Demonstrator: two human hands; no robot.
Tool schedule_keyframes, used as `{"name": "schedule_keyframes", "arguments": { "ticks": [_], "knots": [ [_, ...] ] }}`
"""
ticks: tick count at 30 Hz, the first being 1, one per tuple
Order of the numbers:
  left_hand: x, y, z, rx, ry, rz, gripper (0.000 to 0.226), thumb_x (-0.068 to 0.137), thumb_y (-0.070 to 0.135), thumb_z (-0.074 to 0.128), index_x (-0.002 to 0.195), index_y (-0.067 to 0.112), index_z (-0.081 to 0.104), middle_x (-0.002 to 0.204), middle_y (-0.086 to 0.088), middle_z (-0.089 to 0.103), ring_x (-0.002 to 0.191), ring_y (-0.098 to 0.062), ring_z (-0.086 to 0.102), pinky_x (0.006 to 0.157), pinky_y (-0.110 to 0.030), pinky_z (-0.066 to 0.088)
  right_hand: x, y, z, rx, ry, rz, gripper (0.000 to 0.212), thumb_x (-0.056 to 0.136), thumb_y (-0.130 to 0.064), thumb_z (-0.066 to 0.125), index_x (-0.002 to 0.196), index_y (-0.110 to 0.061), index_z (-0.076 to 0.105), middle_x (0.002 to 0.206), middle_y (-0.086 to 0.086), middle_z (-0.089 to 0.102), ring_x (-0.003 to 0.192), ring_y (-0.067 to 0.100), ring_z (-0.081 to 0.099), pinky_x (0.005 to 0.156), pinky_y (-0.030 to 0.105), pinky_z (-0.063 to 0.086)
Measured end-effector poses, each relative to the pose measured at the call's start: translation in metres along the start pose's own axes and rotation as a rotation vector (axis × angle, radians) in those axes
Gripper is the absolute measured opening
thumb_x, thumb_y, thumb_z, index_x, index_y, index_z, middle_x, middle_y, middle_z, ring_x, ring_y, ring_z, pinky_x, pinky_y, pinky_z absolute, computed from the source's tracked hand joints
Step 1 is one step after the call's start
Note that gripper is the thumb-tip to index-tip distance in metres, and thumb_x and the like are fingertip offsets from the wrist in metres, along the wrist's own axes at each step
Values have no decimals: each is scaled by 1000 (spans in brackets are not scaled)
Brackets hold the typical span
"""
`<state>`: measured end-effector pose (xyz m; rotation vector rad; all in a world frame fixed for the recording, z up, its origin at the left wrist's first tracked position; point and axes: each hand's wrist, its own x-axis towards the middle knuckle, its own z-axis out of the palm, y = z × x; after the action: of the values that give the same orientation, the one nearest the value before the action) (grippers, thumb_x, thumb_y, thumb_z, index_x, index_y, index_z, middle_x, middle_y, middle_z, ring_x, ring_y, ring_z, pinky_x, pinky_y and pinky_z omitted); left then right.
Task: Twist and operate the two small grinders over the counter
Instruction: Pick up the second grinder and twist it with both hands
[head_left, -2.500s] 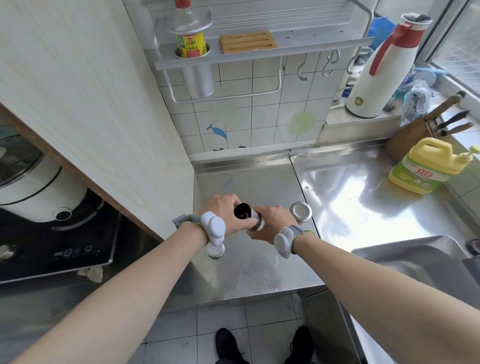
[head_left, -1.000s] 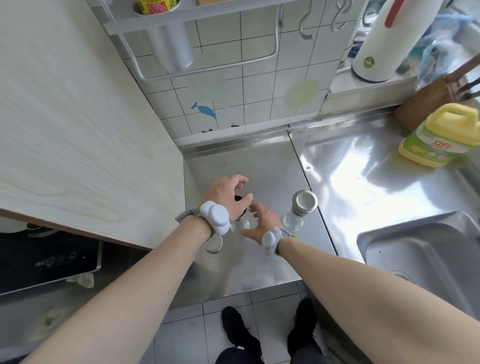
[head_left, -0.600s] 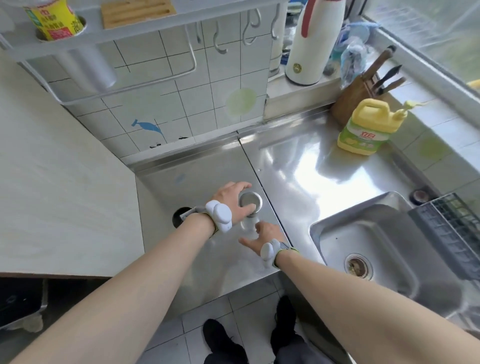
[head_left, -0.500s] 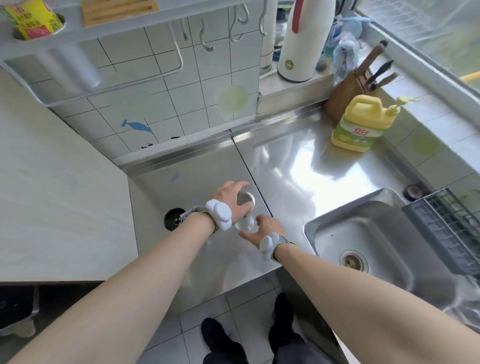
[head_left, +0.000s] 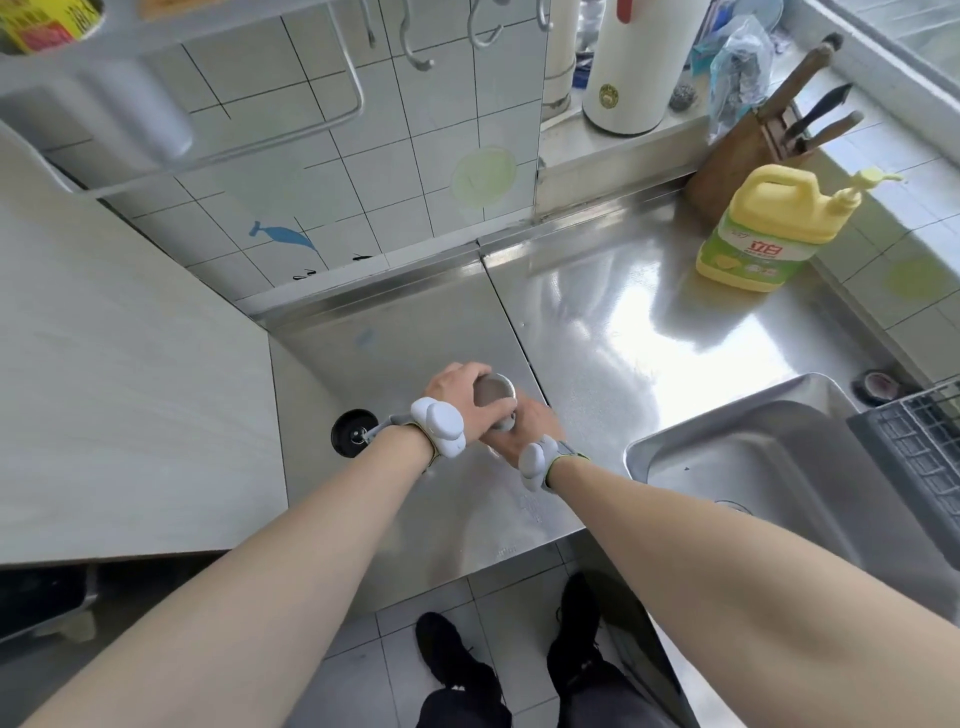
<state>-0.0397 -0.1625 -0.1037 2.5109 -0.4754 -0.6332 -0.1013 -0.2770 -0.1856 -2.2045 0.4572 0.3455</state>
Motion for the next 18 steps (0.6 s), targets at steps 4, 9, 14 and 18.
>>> {"name": "schedule_keyframes", "arguments": {
  "ticks": [4, 9, 14, 18],
  "knots": [
    [1, -2, -4, 41, 17, 19, 46, 69, 58, 69, 102, 26, 66, 96, 0, 59, 89, -18, 57, 77, -24, 41, -6, 0, -17, -150, 9, -8, 27, 80, -47, 62, 97, -29, 50, 90, -11, 57, 80, 18, 58, 63, 30, 38],
    [-6, 4, -11, -131, -130, 25, 29, 71, 58, 67, 79, 30, 69, 73, 7, 69, 72, -11, 63, 64, -22, 48, -16, 10, -48, -352, -37, -78, 23, 80, -40, 65, 92, -28, 50, 89, -10, 57, 79, 22, 57, 63, 31, 39],
    [-3, 0, 7, -330, -126, -22, 31, 74, 50, 71, 99, 32, 69, 94, 14, 73, 91, -3, 67, 82, -22, 50, -14, 26, -58, -403, -57, -48, 33, 78, -41, 68, 104, -25, 55, 97, -7, 60, 85, 24, 61, 69, 34, 51],
    [9, -14, 25, -301, -6, -120, 26, 73, 49, 69, 89, 30, 64, 95, 2, 65, 86, -14, 63, 84, -26, 50, -13, 37, -61, -328, 38, 33, 33, 82, -43, 66, 107, -25, 55, 100, -8, 59, 87, 23, 60, 69, 34, 50]
  ]
}}
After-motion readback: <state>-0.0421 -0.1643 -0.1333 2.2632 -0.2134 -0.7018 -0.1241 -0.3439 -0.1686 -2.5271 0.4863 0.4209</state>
